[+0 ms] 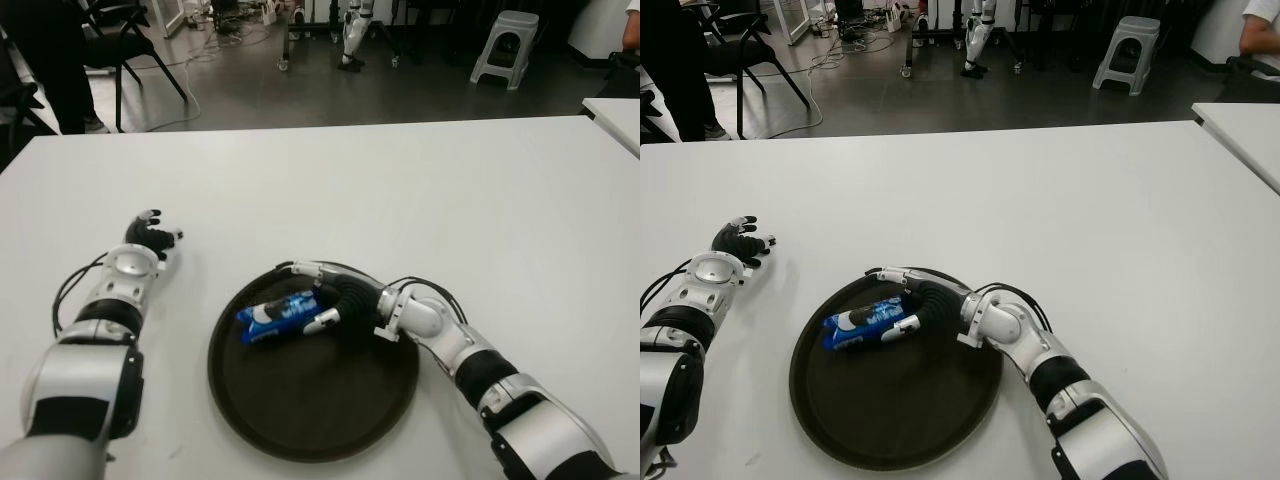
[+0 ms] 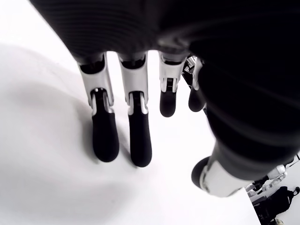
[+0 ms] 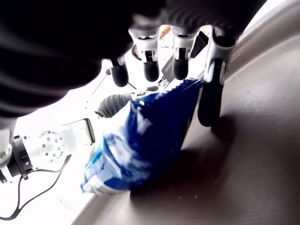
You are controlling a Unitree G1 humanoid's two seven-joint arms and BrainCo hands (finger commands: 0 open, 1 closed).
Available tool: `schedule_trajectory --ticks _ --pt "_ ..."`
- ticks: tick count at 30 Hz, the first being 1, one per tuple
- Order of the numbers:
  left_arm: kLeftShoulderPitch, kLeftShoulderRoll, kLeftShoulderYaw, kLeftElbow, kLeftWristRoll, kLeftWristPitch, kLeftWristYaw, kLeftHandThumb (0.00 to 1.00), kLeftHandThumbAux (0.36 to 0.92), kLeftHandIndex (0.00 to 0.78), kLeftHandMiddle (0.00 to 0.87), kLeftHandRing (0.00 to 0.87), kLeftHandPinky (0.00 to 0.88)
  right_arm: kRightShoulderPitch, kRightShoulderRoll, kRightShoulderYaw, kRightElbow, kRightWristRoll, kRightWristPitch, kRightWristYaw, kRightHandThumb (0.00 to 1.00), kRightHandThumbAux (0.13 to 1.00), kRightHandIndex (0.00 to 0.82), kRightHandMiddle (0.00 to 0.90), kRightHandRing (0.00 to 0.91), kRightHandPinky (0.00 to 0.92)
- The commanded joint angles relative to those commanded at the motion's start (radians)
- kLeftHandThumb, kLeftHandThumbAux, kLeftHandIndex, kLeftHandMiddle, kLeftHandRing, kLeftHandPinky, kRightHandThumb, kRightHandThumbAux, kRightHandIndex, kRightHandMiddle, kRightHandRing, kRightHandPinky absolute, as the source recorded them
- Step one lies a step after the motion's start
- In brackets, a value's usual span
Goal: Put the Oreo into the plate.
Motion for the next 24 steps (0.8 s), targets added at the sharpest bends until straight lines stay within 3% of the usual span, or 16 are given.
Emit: schedule_trajectory --ticks 14,24 --pt "0.005 0.0 0.008 0.0 -0.007 -0.015 -0.001 0.147 0.775 0.09 0.122 0.141 0.13 -0.01 -0.002 0.002 0.011 -0.024 -0.012 -0.047 0.0 0.387 0.0 0.011 0.016 0.024" --pt "0.003 0.0 0.006 0.001 -0.005 -0.007 0.001 0.191 0.76 0.091 0.135 0.154 0.151 -0.081 -0.017 -0.032 0.059 -0.016 -0.006 -0.087 0.0 0.382 0.0 0.0 0.0 0.005"
